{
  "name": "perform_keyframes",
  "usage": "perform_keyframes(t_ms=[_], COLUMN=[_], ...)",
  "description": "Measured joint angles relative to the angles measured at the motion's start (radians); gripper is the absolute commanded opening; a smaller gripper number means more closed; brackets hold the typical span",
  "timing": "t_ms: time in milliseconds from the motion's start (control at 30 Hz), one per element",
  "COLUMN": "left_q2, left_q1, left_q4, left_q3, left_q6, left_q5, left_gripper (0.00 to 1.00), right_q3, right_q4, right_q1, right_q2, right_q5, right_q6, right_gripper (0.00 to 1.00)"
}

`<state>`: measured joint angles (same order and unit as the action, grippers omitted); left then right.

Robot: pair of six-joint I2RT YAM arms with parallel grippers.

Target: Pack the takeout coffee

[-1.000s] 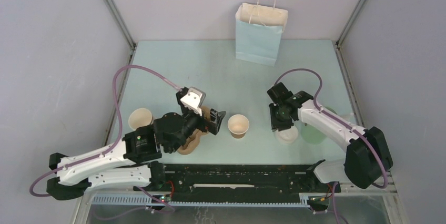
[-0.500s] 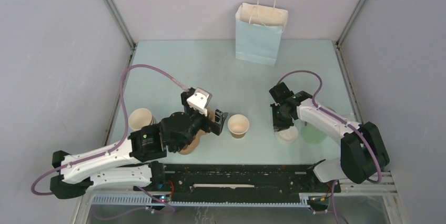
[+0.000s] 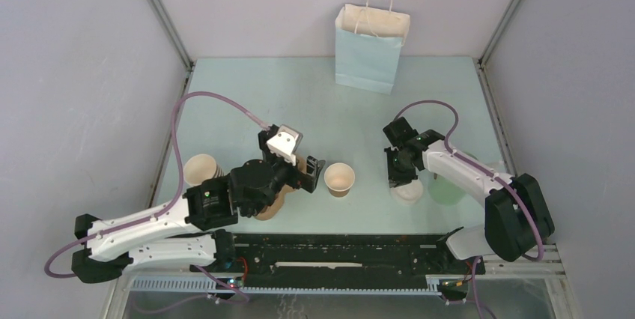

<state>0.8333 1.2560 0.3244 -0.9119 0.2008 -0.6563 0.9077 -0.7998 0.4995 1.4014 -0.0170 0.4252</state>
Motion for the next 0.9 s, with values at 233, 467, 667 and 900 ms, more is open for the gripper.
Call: perform_keyframes(t_ms=[233,467,667,900], left_q2=[0.005,0.005,0.005,0.005], left_q1=[0.0,-0.001,-0.001,-0.001], left_q4=[0.004,0.011,0.017,0.023], left_q3=[0.0,0.0,0.0,0.0], left_q6=[0.0,0.001,0.002,0.005], left_q5=[0.0,0.001,0.001,0.002], left_gripper=[1.0,1.0,1.0,1.0], right_q3=[0.0,0.0,-0.001,-0.004], right_q4=[0.0,-0.002,-0.002,-0.002], right_q1=[0.0,0.002,0.002,0.003], right_q2=[-0.002,-0.016,-0.019,-0.019], right_q5=[0.0,0.001,0.001,0.004], right_q6=[0.0,0.0,0.0,0.0], right_gripper=[0.13,0.07,0.11,0.16])
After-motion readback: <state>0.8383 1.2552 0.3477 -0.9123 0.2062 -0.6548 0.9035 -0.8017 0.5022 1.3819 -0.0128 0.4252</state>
